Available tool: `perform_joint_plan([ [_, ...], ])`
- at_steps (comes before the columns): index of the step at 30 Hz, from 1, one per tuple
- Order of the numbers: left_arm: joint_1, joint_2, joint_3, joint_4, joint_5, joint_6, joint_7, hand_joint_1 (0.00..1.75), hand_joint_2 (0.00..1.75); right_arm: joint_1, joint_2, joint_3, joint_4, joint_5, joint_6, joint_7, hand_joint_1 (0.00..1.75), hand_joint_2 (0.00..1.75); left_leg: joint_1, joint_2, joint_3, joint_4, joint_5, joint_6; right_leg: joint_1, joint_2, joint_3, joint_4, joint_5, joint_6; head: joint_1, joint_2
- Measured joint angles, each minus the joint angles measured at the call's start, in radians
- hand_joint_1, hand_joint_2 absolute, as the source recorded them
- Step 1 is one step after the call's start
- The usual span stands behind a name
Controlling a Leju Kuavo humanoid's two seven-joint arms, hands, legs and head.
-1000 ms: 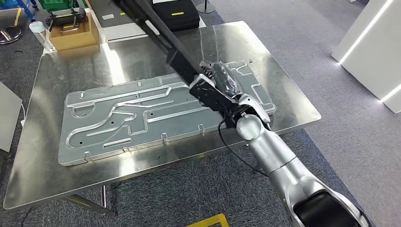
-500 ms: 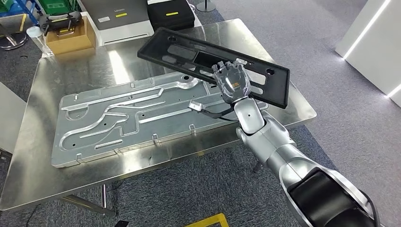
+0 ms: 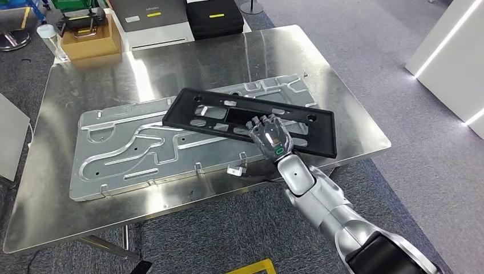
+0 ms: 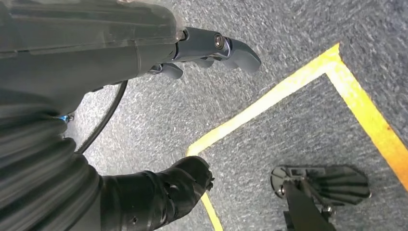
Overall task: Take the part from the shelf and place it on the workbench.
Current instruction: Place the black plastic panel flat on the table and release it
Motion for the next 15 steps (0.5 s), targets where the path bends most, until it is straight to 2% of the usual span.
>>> perform_joint_plan([
  [1, 0.0, -0.001, 0.0, 0.0, -0.002, 0.0, 0.0, 0.0, 1.75, 0.013, 0.001, -0.003, -0.016, 0.0, 0.0, -0.017, 1.69, 1.75, 0.0, -0.001, 0.0, 0.005, -0.004, -0.004, -0.002, 0.0, 0.03, -0.067, 0.037, -0.001, 0.0, 0.0],
  [2, -0.001, -0.001, 0.0, 0.0, -0.005, 0.0, 0.0, 0.0, 1.75, 0.024, 0.003, -0.009, -0.034, -0.001, -0.001, -0.034, 1.69, 1.75, -0.001, -0.001, -0.002, 0.011, -0.009, -0.008, -0.001, 0.0, 0.06, -0.13, 0.062, -0.003, 0.0, 0.0],
  [3, -0.002, -0.001, 0.0, 0.0, -0.007, 0.0, 0.0, 0.0, 1.75, 0.033, 0.007, -0.017, -0.051, -0.002, -0.001, -0.051, 1.69, 1.75, -0.003, -0.001, -0.003, 0.016, -0.012, -0.013, 0.0, 0.001, 0.082, -0.176, 0.076, -0.007, 0.0, 0.0],
  [4, -0.003, -0.002, 0.0, 0.0, -0.009, 0.001, 0.001, 0.0, 1.75, 0.044, 0.012, -0.028, -0.069, -0.003, -0.001, -0.07, 1.69, 1.75, -0.004, -0.001, -0.005, 0.018, -0.014, -0.018, 0.002, 0.001, 0.093, -0.199, 0.079, -0.011, 0.0, 0.0],
  [7, -0.004, -0.002, 0.0, 0.0, -0.014, 0.003, 0.001, 0.0, 1.75, 0.085, 0.033, -0.066, -0.123, -0.004, -0.002, -0.129, 1.69, 1.75, -0.002, 0.0, -0.003, 0.019, -0.017, -0.035, 0.005, 0.003, 0.098, -0.207, 0.078, -0.03, -0.001, 0.0],
  [9, -0.005, -0.003, 0.0, 0.0, -0.018, 0.003, 0.001, 0.0, 1.75, 0.109, 0.053, -0.092, -0.16, -0.005, -0.002, -0.164, 1.69, 1.75, 0.001, 0.001, -0.018, 0.059, -0.048, -0.045, 0.002, 0.003, 0.102, -0.214, 0.081, -0.043, -0.001, 0.0],
  [12, -0.007, -0.004, -0.001, 0.0, -0.024, 0.005, 0.0, 0.0, 1.75, 0.137, 0.085, -0.123, -0.199, -0.006, -0.002, -0.208, 1.69, 1.75, 0.002, 0.002, -0.099, 0.237, -0.134, -0.052, 0.004, 0.001, 0.105, -0.215, 0.08, -0.053, -0.001, 0.0],
  [13, -0.006, -0.004, -0.001, 0.0, -0.027, 0.005, -0.001, 0.0, 1.75, 0.148, 0.095, -0.134, -0.207, -0.006, -0.002, -0.221, 1.69, 1.75, 0.002, 0.003, -0.12, 0.281, -0.145, -0.053, 0.006, 0.001, 0.105, -0.215, 0.079, -0.054, -0.001, 0.0],
  [14, -0.006, -0.004, -0.001, 0.0, -0.03, 0.006, -0.002, 0.0, 1.75, 0.159, 0.103, -0.144, -0.214, -0.006, -0.002, -0.233, 1.69, 1.75, 0.002, 0.003, -0.124, 0.289, -0.137, -0.052, 0.007, 0.001, 0.106, -0.214, 0.079, -0.054, -0.001, 0.0],
  [15, -0.006, -0.004, -0.001, 0.0, -0.033, 0.006, -0.005, 0.0, 1.75, 0.168, 0.112, -0.155, -0.22, -0.007, -0.002, -0.245, 1.69, 1.75, 0.002, 0.003, -0.108, 0.256, -0.11, -0.05, 0.008, 0.001, 0.106, -0.213, 0.078, -0.054, -0.001, 0.0],
])
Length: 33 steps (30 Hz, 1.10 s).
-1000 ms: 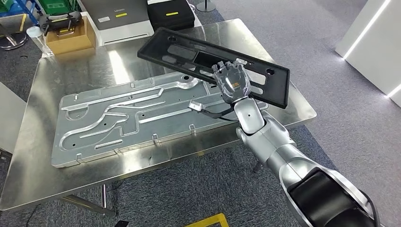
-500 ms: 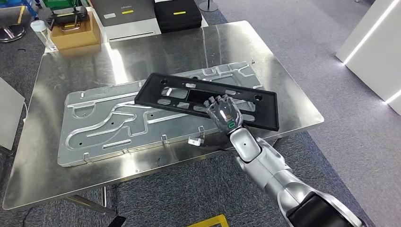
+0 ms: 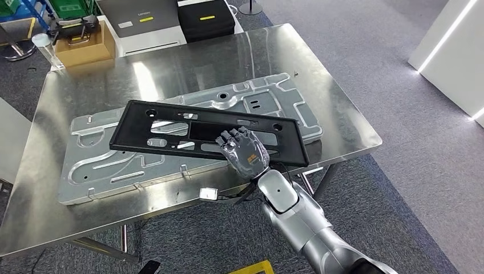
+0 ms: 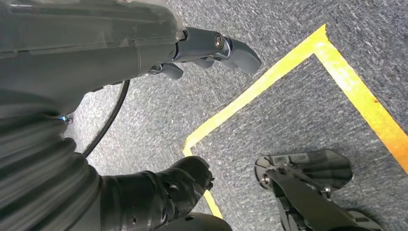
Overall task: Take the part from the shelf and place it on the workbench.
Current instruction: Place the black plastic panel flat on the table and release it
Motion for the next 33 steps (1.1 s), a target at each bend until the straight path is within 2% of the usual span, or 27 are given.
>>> perform_joint_plan([
  [2, -0.002, 0.0, 0.0, 0.0, -0.005, 0.001, -0.005, 0.0, 1.75, 0.012, 0.018, -0.023, -0.009, -0.001, 0.0, -0.02, 1.69, 1.75, -0.002, 0.0, 0.066, -0.135, 0.064, 0.009, 0.002, 0.001, 0.001, 0.002, -0.001, 0.002, 0.0, 0.0],
  [3, -0.004, 0.0, 0.0, 0.0, -0.007, 0.001, -0.008, 0.0, 1.75, 0.014, 0.025, -0.035, -0.013, -0.001, 0.0, -0.027, 1.69, 1.75, -0.004, 0.0, 0.095, -0.192, 0.082, 0.014, 0.003, 0.001, 0.001, 0.003, -0.002, 0.004, 0.0, 0.0],
  [4, -0.006, 0.0, 0.0, 0.0, -0.008, 0.001, -0.01, 0.0, 1.75, 0.016, 0.032, -0.046, -0.015, -0.001, 0.0, -0.032, 1.69, 1.75, -0.007, 0.0, 0.111, -0.226, 0.089, 0.018, 0.004, 0.001, 0.0, 0.003, -0.002, 0.008, 0.0, 0.0],
  [7, -0.007, -0.001, 0.0, 0.0, -0.01, 0.001, -0.013, 0.0, 1.75, 0.022, 0.046, -0.072, -0.016, -0.002, 0.0, -0.042, 1.69, 1.75, -0.01, -0.002, 0.118, -0.246, 0.092, 0.029, 0.005, 0.0, -0.001, -0.001, 0.001, 0.025, 0.0, 0.0],
  [9, -0.007, -0.002, 0.0, 0.0, -0.01, 0.001, -0.013, 0.0, 1.75, 0.024, 0.05, -0.082, -0.017, -0.002, 0.0, -0.044, 1.69, 1.75, -0.005, 0.0, 0.122, -0.256, 0.099, 0.04, 0.004, 0.0, -0.013, 0.025, -0.019, 0.036, 0.001, 0.0],
  [10, -0.007, -0.002, 0.0, 0.0, -0.01, 0.001, -0.013, 0.0, 1.75, 0.024, 0.052, -0.087, -0.017, -0.002, 0.0, -0.044, 1.69, 1.75, -0.003, 0.001, 0.123, -0.26, 0.102, 0.044, 0.004, 0.0, -0.03, 0.063, -0.043, 0.041, 0.001, 0.0],
  [12, -0.007, -0.003, -0.001, 0.0, -0.01, 0.0, -0.014, 0.0, 1.75, 0.028, 0.051, -0.093, -0.016, -0.001, 0.0, -0.041, 1.69, 1.75, -0.004, 0.001, 0.122, -0.26, 0.103, 0.048, 0.001, 0.0, -0.088, 0.186, -0.102, 0.046, 0.002, 0.0],
  [13, -0.006, -0.003, -0.001, 0.0, -0.01, 0.0, -0.014, 0.0, 1.75, 0.031, 0.051, -0.096, -0.015, 0.0, 0.0, -0.039, 1.69, 1.75, -0.005, 0.001, 0.121, -0.258, 0.102, 0.049, 0.0, 0.0, -0.114, 0.24, -0.121, 0.048, 0.002, 0.0],
  [14, -0.006, -0.003, -0.001, 0.0, -0.01, 0.0, -0.014, 0.0, 1.75, 0.034, 0.051, -0.098, -0.015, 0.001, 0.0, -0.034, 1.69, 1.75, -0.005, 0.001, 0.121, -0.256, 0.101, 0.049, 0.0, 0.0, -0.128, 0.265, -0.12, 0.048, 0.002, 0.0],
  [15, -0.005, -0.003, -0.002, 0.0, -0.01, -0.001, -0.014, 0.0, 1.75, 0.035, 0.051, -0.099, -0.014, 0.002, 0.0, -0.026, 1.69, 1.75, -0.005, 0.0, 0.12, -0.254, 0.1, 0.049, -0.001, 0.0, -0.121, 0.25, -0.1, 0.048, 0.002, 0.0],
  [17, -0.005, -0.004, -0.002, 0.0, -0.008, -0.003, -0.013, 0.0, 1.75, 0.033, 0.05, -0.1, -0.014, 0.005, 0.0, 0.0, 1.69, 1.75, -0.005, -0.002, 0.12, -0.247, 0.096, 0.046, 0.0, 0.0, -0.06, 0.124, -0.033, 0.041, 0.002, 0.0],
  [19, -0.006, -0.005, -0.002, 0.0, -0.003, -0.005, -0.01, 0.0, 1.75, 0.026, 0.05, -0.1, -0.015, 0.006, 0.0, 0.026, 1.69, 1.75, -0.008, -0.003, 0.117, -0.242, 0.093, 0.039, 0.004, 0.001, -0.011, 0.022, -0.001, 0.032, 0.002, 0.0],
  [21, -0.005, -0.005, -0.002, 0.0, 0.003, -0.005, -0.005, 0.0, 1.75, 0.02, 0.049, -0.1, -0.016, 0.006, 0.0, 0.045, 1.69, 1.75, -0.01, -0.003, 0.114, -0.242, 0.092, 0.029, 0.009, 0.002, -0.004, 0.003, -0.001, 0.024, 0.001, 0.0],
  [24, -0.005, -0.005, -0.002, 0.0, 0.005, -0.003, 0.004, 0.0, 1.75, 0.014, 0.048, -0.1, -0.017, 0.007, 0.0, 0.06, 1.69, 1.75, -0.007, 0.0, 0.104, -0.221, 0.075, 0.011, 0.003, 0.003, 0.006, -0.01, -0.007, 0.005, 0.001, 0.0],
  [26, -0.004, -0.005, -0.002, 0.0, 0.006, -0.002, 0.006, 0.0, 1.75, 0.008, 0.048, -0.1, -0.016, 0.007, 0.0, 0.065, 1.69, 1.75, -0.004, 0.001, 0.055, -0.124, 0.038, 0.004, 0.001, 0.002, 0.019, -0.015, -0.018, -0.007, 0.0, 0.0],
  [28, 0.0, -0.005, -0.002, 0.0, 0.006, -0.001, 0.006, 0.0, 1.75, 0.007, 0.048, -0.1, -0.015, 0.007, 0.0, 0.068, 1.69, 1.75, -0.003, 0.001, -0.019, 0.001, 0.002, 0.0, 0.002, -0.001, 0.031, -0.014, -0.028, -0.011, 0.0, 0.0],
  [29, 0.003, -0.005, -0.002, 0.0, 0.006, -0.001, 0.007, 0.0, 1.75, 0.008, 0.048, -0.099, -0.013, 0.007, 0.0, 0.07, 1.69, 1.75, -0.002, 0.001, -0.041, 0.031, 0.005, -0.002, 0.002, -0.001, 0.04, -0.014, -0.033, -0.01, -0.001, 0.0],
  [30, 0.006, -0.005, -0.002, 0.0, 0.006, -0.001, 0.007, 0.0, 1.75, 0.008, 0.048, -0.099, -0.011, 0.007, 0.0, 0.073, 1.69, 1.75, -0.002, 0.001, -0.044, 0.023, 0.026, -0.001, 0.002, -0.001, 0.05, -0.012, -0.037, -0.007, -0.001, 0.0],
  [31, 0.008, -0.004, -0.002, 0.0, 0.006, -0.001, 0.007, 0.0, 1.75, 0.008, 0.048, -0.099, -0.01, 0.007, 0.0, 0.076, 1.69, 1.75, -0.002, 0.001, -0.029, -0.022, 0.065, 0.0, 0.002, -0.001, 0.061, -0.01, -0.042, -0.004, -0.001, 0.0],
  [32, 0.009, -0.004, -0.002, 0.0, 0.005, -0.001, 0.007, 0.0, 1.75, 0.007, 0.048, -0.098, -0.009, 0.008, 0.0, 0.079, 1.69, 1.75, -0.002, 0.001, -0.002, -0.089, 0.108, 0.003, 0.002, -0.001, 0.072, -0.009, -0.05, -0.001, -0.001, 0.0],
  [33, 0.009, -0.003, -0.002, 0.0, 0.005, -0.001, 0.006, 0.0, 1.75, 0.005, 0.048, -0.096, -0.008, 0.008, 0.0, 0.082, 1.69, 1.75, -0.005, 0.001, 0.025, -0.148, 0.139, 0.007, 0.003, 0.0, 0.079, -0.008, -0.058, 0.003, 0.0, 0.0],
])
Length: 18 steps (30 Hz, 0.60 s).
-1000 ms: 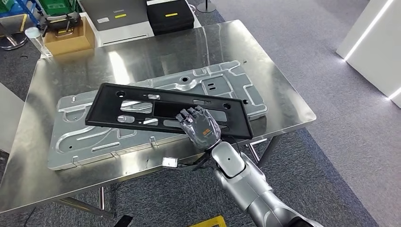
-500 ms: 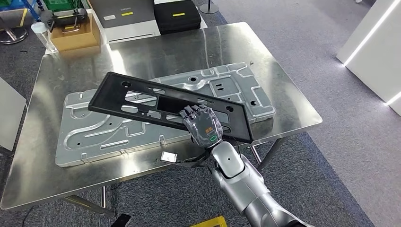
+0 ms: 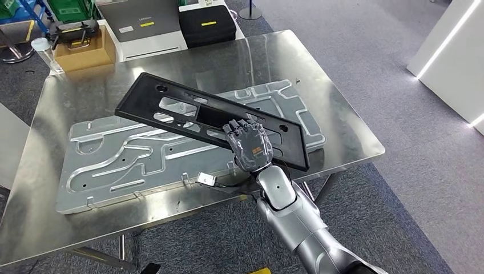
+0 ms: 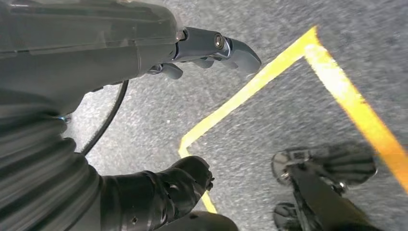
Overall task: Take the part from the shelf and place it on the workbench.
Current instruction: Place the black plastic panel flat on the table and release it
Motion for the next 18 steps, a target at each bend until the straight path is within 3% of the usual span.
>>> perform_joint_plan([
  [2, -0.002, 0.0, 0.0, 0.0, 0.0, 0.0, 0.0, 0.0, 1.75, -0.005, -0.001, 0.006, 0.001, 0.0, -0.001, 0.005, 1.69, 1.75, -0.006, -0.001, 0.034, -0.07, 0.012, 0.01, 0.002, 0.001, 0.003, 0.001, -0.011, 0.008, 0.0, 0.0],
  [6, -0.003, 0.0, -0.001, 0.0, 0.0, 0.001, 0.001, 0.0, 1.75, -0.011, -0.001, 0.014, 0.002, 0.001, -0.002, 0.014, 1.69, 1.75, -0.003, -0.002, 0.051, -0.097, -0.009, 0.03, 0.002, 0.001, -0.001, 0.009, -0.029, 0.026, 0.001, 0.0],
  [8, -0.004, 0.0, -0.002, 0.0, 0.001, 0.001, 0.0, 0.0, 1.75, -0.015, -0.002, 0.016, 0.002, 0.001, -0.002, 0.017, 1.69, 1.75, 0.001, -0.001, 0.062, -0.105, -0.014, 0.041, 0.0, 0.001, -0.046, 0.097, -0.068, 0.033, 0.003, 0.0],
  [10, -0.006, 0.001, -0.002, 0.0, 0.001, 0.0, -0.001, 0.0, 1.75, -0.015, -0.005, 0.018, 0.004, 0.001, -0.002, 0.021, 1.69, 1.75, 0.0, -0.002, 0.07, -0.105, -0.023, 0.049, -0.002, 0.001, -0.131, 0.232, -0.109, 0.036, 0.004, 0.0],
  [11, -0.006, 0.001, -0.002, 0.0, 0.0, -0.001, -0.002, 0.0, 1.75, -0.013, -0.007, 0.019, 0.006, 0.0, -0.002, 0.022, 1.69, 1.75, 0.0, -0.002, 0.075, -0.104, -0.027, 0.05, -0.003, 0.001, -0.165, 0.274, -0.109, 0.037, 0.004, 0.0],
  [12, -0.005, 0.001, -0.002, 0.0, 0.0, -0.001, -0.004, 0.0, 1.75, -0.012, -0.01, 0.021, 0.008, 0.0, -0.002, 0.023, 1.69, 1.75, 0.0, -0.003, 0.08, -0.103, -0.033, 0.05, -0.004, 0.001, -0.182, 0.281, -0.089, 0.037, 0.004, 0.0],
  [13, -0.005, 0.001, -0.003, 0.0, -0.003, -0.001, -0.006, 0.0, 1.75, -0.011, -0.011, 0.022, 0.008, 0.0, -0.002, 0.023, 1.69, 1.75, 0.0, -0.005, 0.087, -0.101, -0.038, 0.048, -0.005, 0.0, -0.179, 0.247, -0.05, 0.036, 0.004, 0.0],
  [15, -0.005, 0.0, -0.002, 0.0, -0.014, 0.001, -0.012, 0.0, 1.75, -0.013, -0.014, 0.025, 0.01, -0.001, -0.002, 0.017, 1.69, 1.75, -0.002, -0.007, 0.099, -0.097, -0.05, 0.043, -0.003, 0.001, -0.135, 0.116, 0.039, 0.028, 0.004, 0.0],
  [16, -0.006, -0.001, -0.002, 0.0, -0.023, 0.002, -0.015, 0.0, 1.75, -0.016, -0.014, 0.025, 0.013, -0.002, -0.002, 0.008, 1.69, 1.75, -0.003, -0.008, 0.102, -0.095, -0.055, 0.039, -0.001, 0.001, -0.113, 0.06, 0.063, 0.024, 0.004, 0.0],
  [18, -0.008, -0.001, -0.002, 0.0, -0.039, 0.004, -0.018, 0.0, 1.75, -0.022, -0.015, 0.026, 0.03, -0.004, -0.001, -0.023, 1.69, 1.75, -0.005, -0.008, 0.102, -0.095, -0.059, 0.028, 0.004, 0.003, -0.095, 0.016, 0.067, 0.019, 0.003, 0.0],
])
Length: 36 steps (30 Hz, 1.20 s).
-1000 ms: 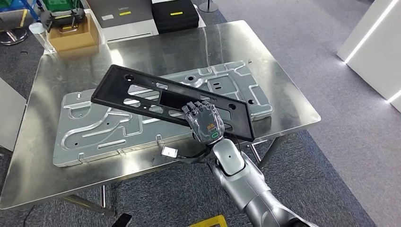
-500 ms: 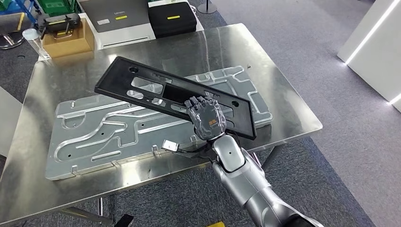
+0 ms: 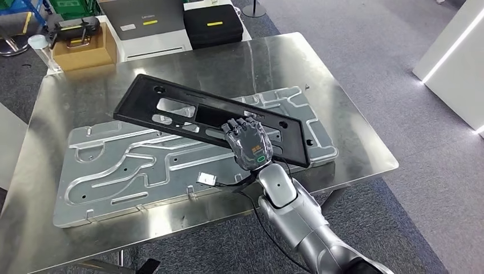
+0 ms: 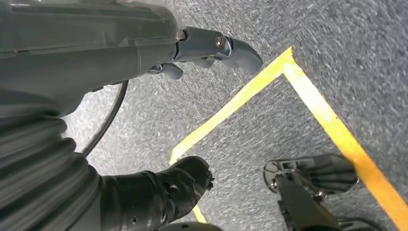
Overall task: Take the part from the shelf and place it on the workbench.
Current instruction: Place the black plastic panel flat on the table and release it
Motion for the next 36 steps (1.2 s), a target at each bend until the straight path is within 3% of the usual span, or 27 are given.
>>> perform_joint_plan([
  [3, -0.003, 0.0, 0.0, 0.0, -0.012, 0.0, 0.0, 0.0, 1.75, -0.011, 0.003, 0.001, 0.058, -0.001, 0.0, -0.042, 1.69, 1.75, 0.002, 0.002, 0.0, 0.006, -0.012, -0.017, -0.004, 0.001, 0.011, -0.016, 0.001, -0.011, 0.0, 0.0],
  [5, -0.006, 0.001, 0.0, 0.0, -0.017, 0.001, 0.0, 0.0, 1.75, -0.016, 0.007, 0.003, 0.094, 0.0, 0.0, -0.057, 0.85, 0.87, 0.005, 0.005, -0.032, 0.081, -0.056, -0.027, -0.009, -0.002, 0.02, -0.025, 0.001, -0.02, 0.0, 0.0],
  [7, -0.006, 0.001, 0.0, 0.0, -0.018, 0.003, 0.004, 0.0, 1.75, -0.021, 0.013, 0.004, 0.132, 0.0, 0.0, -0.067, 0.0, 0.0, 0.006, 0.006, -0.097, 0.21, -0.11, -0.036, -0.008, -0.003, 0.022, -0.025, -0.002, -0.026, -0.001, 0.0],
  [8, -0.005, 0.001, 0.0, 0.0, -0.018, 0.004, 0.006, 0.0, 1.75, -0.022, 0.014, 0.006, 0.149, 0.0, 0.0, -0.07, 0.0, 0.0, 0.007, 0.006, -0.123, 0.257, -0.122, -0.038, -0.008, -0.003, 0.023, -0.025, -0.003, -0.026, -0.001, 0.0],
  [9, -0.004, 0.001, 0.0, 0.0, -0.018, 0.005, 0.008, 0.0, 1.75, -0.022, 0.015, 0.008, 0.165, 0.0, 0.0, -0.072, 0.0, 0.0, 0.007, 0.006, -0.134, 0.271, -0.114, -0.039, -0.007, -0.003, 0.024, -0.024, -0.005, -0.026, -0.001, 0.0],
  [10, -0.003, 0.001, 0.0, 0.0, -0.018, 0.008, 0.01, 0.0, 1.31, -0.022, 0.016, 0.01, 0.179, 0.0, 0.0, -0.073, 0.0, 0.0, 0.008, 0.006, -0.126, 0.246, -0.089, -0.039, -0.007, -0.003, 0.026, -0.023, -0.007, -0.026, -0.001, 0.0],
  [13, -0.003, 0.002, 0.0, 0.0, -0.014, 0.012, 0.012, 0.0, 0.0, -0.031, 0.021, 0.012, 0.207, 0.0, 0.0, -0.073, 0.0, 0.0, 0.006, 0.006, -0.04, 0.055, 0.005, -0.032, -0.005, -0.001, 0.03, -0.017, -0.014, -0.017, -0.001, 0.0],
  [15, -0.004, 0.002, 0.0, 0.0, -0.009, 0.012, 0.011, 0.0, 0.0, -0.041, 0.024, 0.012, 0.226, -0.002, 0.0, -0.073, 0.0, 0.0, 0.001, 0.005, -0.015, 0.0, 0.015, -0.022, -0.003, -0.001, 0.029, -0.015, -0.016, -0.008, 0.0, 0.0],
  [19, -0.001, 0.002, 0.0, 0.0, 0.001, 0.011, 0.011, 0.0, 0.0, -0.057, 0.028, 0.012, 0.252, -0.006, 0.0, -0.072, 0.0, 0.0, 0.004, 0.005, -0.009, -0.013, 0.021, 0.002, -0.002, -0.001, 0.019, 0.005, -0.032, 0.012, 0.0, 0.0],
  [21, -0.002, 0.002, 0.0, 0.0, 0.005, 0.01, 0.01, 0.0, 0.0, -0.063, 0.028, 0.012, 0.263, -0.007, 0.0, -0.072, 0.0, 0.0, 0.005, 0.007, -0.007, -0.017, 0.022, 0.012, -0.004, -0.002, -0.026, 0.101, -0.085, 0.019, 0.0, 0.0],
  [23, -0.002, 0.003, 0.001, 0.0, 0.007, 0.01, 0.01, 0.0, 0.0, -0.065, 0.028, 0.012, 0.275, -0.008, 0.0, -0.071, 0.0, 0.0, 0.004, 0.007, -0.007, -0.015, 0.02, 0.017, -0.006, -0.002, -0.092, 0.23, -0.135, 0.021, 0.0, 0.0],
  [24, -0.001, 0.003, 0.001, 0.0, 0.007, 0.01, 0.01, 0.0, 0.0, -0.065, 0.028, 0.012, 0.281, -0.009, 0.0, -0.071, 0.0, 0.0, 0.004, 0.007, -0.007, -0.013, 0.019, 0.017, -0.006, -0.002, -0.11, 0.261, -0.137, 0.021, 0.0, 0.0],
  [25, -0.001, 0.003, 0.001, 0.0, 0.009, 0.01, 0.009, 0.0, 0.0, -0.065, 0.028, 0.012, 0.286, -0.009, 0.0, -0.07, 0.0, 0.0, 0.003, 0.006, -0.006, -0.011, 0.017, 0.017, -0.006, -0.002, -0.111, 0.256, -0.12, 0.019, 0.0, 0.0],
  [26, -0.001, 0.003, 0.001, 0.0, 0.011, 0.01, 0.009, 0.0, 0.0, -0.067, 0.028, 0.012, 0.289, -0.009, 0.0, -0.069, 0.0, 0.0, 0.003, 0.005, -0.005, -0.009, 0.015, 0.016, -0.006, -0.002, -0.091, 0.209, -0.086, 0.016, 0.0, 0.0],
  [27, -0.001, 0.003, 0.001, 0.0, 0.014, 0.009, 0.007, 0.0, 0.0, -0.069, 0.028, 0.012, 0.292, -0.009, 0.0, -0.068, 0.0, 0.0, 0.003, 0.004, -0.004, -0.006, 0.012, 0.014, -0.005, -0.002, -0.059, 0.138, -0.047, 0.011, 0.0, 0.0],
  [29, -0.001, 0.002, 0.001, 0.0, 0.018, 0.011, 0.002, 0.0, 0.0, -0.075, 0.029, 0.012, 0.296, -0.009, -0.001, -0.065, 0.0, 0.0, -0.001, 0.003, -0.004, -0.002, 0.008, 0.008, 0.0, -0.002, -0.003, 0.02, -0.006, 0.002, 0.0, 0.0],
  [33, -0.001, 0.002, 0.002, 0.0, 0.025, 0.02, 0.002, 0.0, 0.0, -0.082, 0.032, 0.012, 0.304, -0.009, -0.001, -0.061, 0.0, 0.0, 0.0, 0.004, -0.004, -0.001, 0.006, -0.014, 0.002, 0.0, 0.012, -0.015, 0.003, -0.011, 0.0, 0.0],
  [34, -0.001, 0.003, 0.002, 0.0, 0.027, 0.021, 0.003, 0.0, 0.0, -0.084, 0.032, 0.012, 0.306, -0.009, -0.001, -0.06, 0.0, 0.0, 0.001, 0.005, -0.008, 0.01, -0.006, -0.02, -0.001, 0.0, 0.013, -0.019, 0.008, -0.017, 0.0, 0.0],
  [36, -0.002, 0.004, 0.003, 0.0, 0.03, 0.023, 0.004, 0.0, 0.0, -0.089, 0.034, 0.012, 0.309, -0.009, -0.001, -0.057, 0.0, 0.0, 0.003, 0.006, -0.037, 0.089, -0.064, -0.03, -0.006, -0.003, 0.013, -0.026, 0.014, -0.025, -0.001, 0.0],
])
